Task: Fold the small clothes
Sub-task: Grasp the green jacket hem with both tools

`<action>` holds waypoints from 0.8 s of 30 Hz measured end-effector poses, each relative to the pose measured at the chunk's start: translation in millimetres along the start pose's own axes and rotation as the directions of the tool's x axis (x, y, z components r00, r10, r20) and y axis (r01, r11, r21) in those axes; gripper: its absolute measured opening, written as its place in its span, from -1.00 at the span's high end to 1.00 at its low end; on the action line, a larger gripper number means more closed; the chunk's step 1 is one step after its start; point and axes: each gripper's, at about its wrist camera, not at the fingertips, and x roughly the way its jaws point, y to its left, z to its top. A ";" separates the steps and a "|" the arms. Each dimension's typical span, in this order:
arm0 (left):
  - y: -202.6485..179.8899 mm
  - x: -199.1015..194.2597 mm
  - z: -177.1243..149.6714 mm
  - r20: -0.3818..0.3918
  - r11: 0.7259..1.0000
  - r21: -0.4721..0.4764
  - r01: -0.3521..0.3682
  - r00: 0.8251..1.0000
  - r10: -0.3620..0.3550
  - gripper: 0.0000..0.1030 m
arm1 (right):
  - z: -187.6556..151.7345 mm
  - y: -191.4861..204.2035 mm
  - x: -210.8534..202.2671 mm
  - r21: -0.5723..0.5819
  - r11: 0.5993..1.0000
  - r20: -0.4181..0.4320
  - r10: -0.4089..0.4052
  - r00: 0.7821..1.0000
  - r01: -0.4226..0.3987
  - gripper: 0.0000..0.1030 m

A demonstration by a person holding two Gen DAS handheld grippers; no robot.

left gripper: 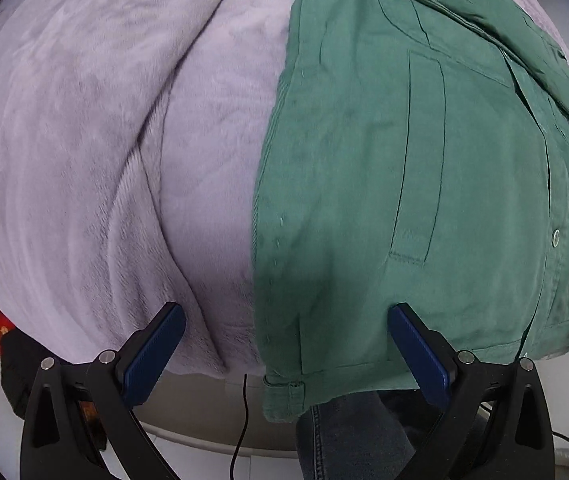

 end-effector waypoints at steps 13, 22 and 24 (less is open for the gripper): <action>-21.4 18.8 -19.5 -0.022 0.995 0.024 0.102 0.995 -0.101 -0.98 | -10.5 -54.7 32.6 -0.062 0.997 -0.105 0.044 0.994 -0.050 -0.61; -24.8 11.6 -40.8 -0.016 0.991 0.024 0.128 0.992 -0.128 -0.37 | -13.5 -64.0 40.8 0.029 0.988 -0.123 0.151 0.981 -0.149 -0.39; -31.9 0.2 -45.1 0.009 0.989 0.074 0.129 0.991 -0.130 0.43 | -16.3 -62.8 38.8 0.049 0.977 -0.133 0.212 0.968 -0.207 0.84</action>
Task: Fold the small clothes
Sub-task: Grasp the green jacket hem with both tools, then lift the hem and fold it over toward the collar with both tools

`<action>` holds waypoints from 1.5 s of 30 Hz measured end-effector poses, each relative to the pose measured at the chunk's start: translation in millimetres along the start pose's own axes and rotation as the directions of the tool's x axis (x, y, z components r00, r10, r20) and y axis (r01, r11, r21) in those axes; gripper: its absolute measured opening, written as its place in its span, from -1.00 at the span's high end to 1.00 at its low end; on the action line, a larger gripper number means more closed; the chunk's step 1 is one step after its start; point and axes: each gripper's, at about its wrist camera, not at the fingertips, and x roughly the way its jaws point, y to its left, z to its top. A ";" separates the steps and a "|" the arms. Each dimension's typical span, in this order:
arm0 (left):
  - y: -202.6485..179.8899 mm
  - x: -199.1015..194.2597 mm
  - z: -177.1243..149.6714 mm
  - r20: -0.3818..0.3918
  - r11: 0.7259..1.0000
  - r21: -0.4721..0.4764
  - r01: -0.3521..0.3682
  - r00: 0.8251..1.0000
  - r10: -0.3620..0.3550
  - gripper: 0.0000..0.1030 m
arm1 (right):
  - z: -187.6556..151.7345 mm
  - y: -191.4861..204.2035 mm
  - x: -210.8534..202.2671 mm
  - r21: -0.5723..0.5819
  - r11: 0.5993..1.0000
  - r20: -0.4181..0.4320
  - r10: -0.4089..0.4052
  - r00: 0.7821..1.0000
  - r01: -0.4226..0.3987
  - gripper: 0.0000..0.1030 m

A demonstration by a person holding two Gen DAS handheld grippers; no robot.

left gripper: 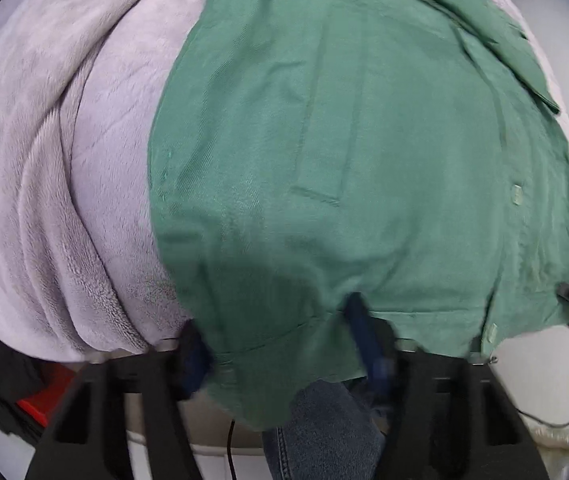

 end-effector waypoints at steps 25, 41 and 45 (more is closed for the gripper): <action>7.1 -167.1 266.4 0.231 0.920 0.071 0.385 0.891 -0.391 0.67 | 131.7 144.8 -87.3 -0.004 0.820 0.415 0.522 0.745 -0.572 0.85; -16.7 -87.3 427.9 0.297 0.990 -0.088 0.108 0.952 -0.078 0.66 | 374.2 165.5 6.0 0.107 0.914 0.263 0.354 0.898 -0.392 0.81; -12.0 -61.7 443.8 0.204 0.991 -0.125 0.049 0.979 -0.023 0.54 | 403.0 157.3 36.3 0.164 0.925 0.231 0.302 0.925 -0.343 0.68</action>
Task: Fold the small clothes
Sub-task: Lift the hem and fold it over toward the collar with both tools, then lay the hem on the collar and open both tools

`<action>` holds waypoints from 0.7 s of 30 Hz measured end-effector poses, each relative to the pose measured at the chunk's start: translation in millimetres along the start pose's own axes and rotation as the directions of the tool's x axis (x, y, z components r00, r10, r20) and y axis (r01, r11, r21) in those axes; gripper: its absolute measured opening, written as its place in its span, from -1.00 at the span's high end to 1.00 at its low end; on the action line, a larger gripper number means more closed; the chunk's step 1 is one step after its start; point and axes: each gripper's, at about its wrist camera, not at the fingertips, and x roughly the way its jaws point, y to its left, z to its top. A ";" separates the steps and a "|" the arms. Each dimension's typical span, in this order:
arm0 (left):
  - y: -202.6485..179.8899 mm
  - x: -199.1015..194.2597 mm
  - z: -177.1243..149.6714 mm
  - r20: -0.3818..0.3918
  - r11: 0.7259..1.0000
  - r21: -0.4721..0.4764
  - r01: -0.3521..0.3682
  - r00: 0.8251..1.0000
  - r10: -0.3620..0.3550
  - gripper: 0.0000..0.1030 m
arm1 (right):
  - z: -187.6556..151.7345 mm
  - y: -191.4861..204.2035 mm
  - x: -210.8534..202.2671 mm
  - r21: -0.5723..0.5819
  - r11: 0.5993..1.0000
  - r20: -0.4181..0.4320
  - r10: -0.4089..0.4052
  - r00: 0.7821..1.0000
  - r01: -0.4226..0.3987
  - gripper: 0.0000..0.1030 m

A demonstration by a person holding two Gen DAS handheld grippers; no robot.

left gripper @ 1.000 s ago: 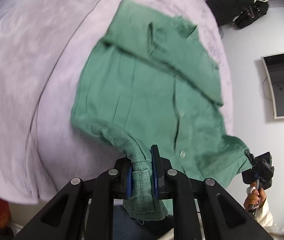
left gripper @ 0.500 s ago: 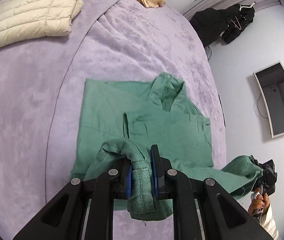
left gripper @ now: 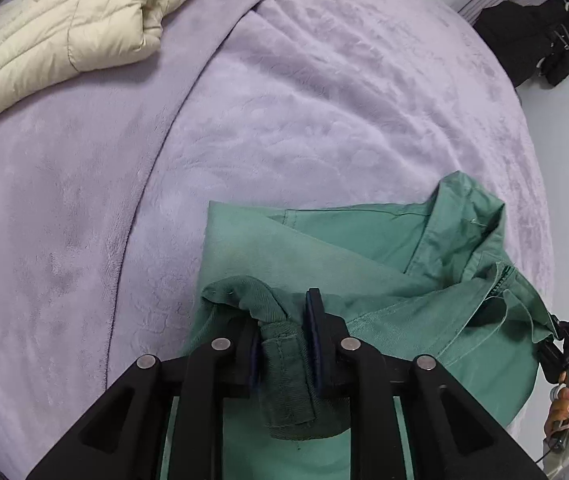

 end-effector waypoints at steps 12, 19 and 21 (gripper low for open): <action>-7.7 -63.3 -1.2 0.234 0.981 0.078 -0.176 0.960 0.153 -1.00 | -3.5 33.7 -47.4 -0.217 0.965 0.117 -0.127 0.985 0.150 -0.22; -42.2 -4.1 2.0 0.173 0.973 0.146 -0.176 0.973 0.150 -1.00 | -21.6 63.9 1.9 -0.466 0.811 0.141 -0.326 0.935 0.353 0.79; -49.7 17.0 1.4 0.194 0.953 0.168 -0.252 0.956 0.219 -1.00 | -14.0 59.0 14.8 -0.475 0.757 0.208 -0.398 0.893 0.448 0.79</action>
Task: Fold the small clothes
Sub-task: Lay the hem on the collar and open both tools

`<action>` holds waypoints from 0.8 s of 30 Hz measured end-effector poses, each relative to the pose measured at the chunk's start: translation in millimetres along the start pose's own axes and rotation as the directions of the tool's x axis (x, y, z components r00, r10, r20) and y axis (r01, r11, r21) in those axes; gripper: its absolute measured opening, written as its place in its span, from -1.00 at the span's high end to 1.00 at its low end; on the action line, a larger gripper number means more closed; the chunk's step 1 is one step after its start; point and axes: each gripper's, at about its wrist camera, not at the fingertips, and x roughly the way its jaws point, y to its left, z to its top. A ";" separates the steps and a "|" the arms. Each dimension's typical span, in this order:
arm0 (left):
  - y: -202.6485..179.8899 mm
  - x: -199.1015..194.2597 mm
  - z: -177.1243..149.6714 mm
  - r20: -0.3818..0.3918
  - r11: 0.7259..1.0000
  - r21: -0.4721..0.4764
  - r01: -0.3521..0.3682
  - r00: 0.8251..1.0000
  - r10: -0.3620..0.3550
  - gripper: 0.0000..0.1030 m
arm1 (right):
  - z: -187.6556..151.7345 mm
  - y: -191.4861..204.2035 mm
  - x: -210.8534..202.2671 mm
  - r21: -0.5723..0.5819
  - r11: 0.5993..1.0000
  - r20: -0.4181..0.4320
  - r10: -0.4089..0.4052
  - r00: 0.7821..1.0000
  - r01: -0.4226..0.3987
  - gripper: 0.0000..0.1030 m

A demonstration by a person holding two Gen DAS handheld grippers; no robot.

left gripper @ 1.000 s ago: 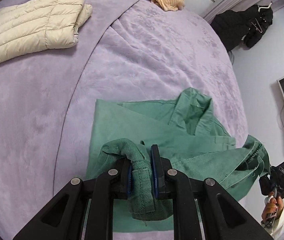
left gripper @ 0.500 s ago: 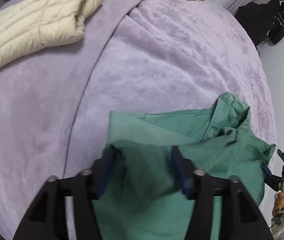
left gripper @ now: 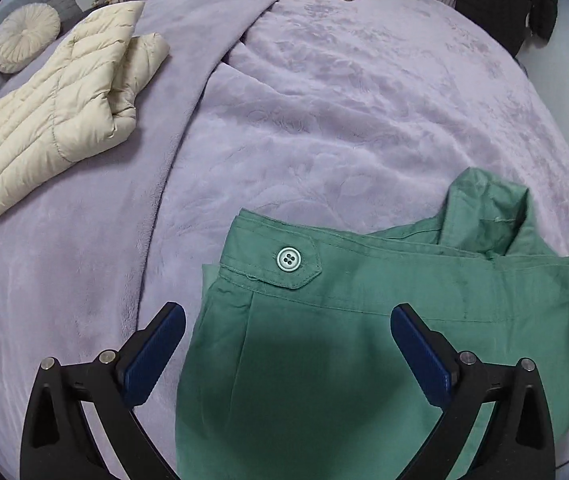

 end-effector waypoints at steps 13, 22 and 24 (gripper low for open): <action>65.3 9.2 -17.6 -0.042 0.982 -0.078 -0.171 0.985 0.168 -1.00 | -10.7 -44.0 -12.2 0.120 0.992 -0.004 0.044 0.999 -0.044 0.92; -40.3 -53.3 -96.8 -0.018 0.990 0.118 0.073 0.997 -0.071 -1.00 | -150.4 85.9 3.4 -0.095 0.962 -0.250 0.227 0.941 -0.257 0.92; -67.6 -44.2 -120.4 -0.046 0.984 0.162 0.080 0.996 -0.073 -1.00 | -174.6 97.5 21.2 -0.111 0.962 -0.290 0.210 0.934 -0.251 0.93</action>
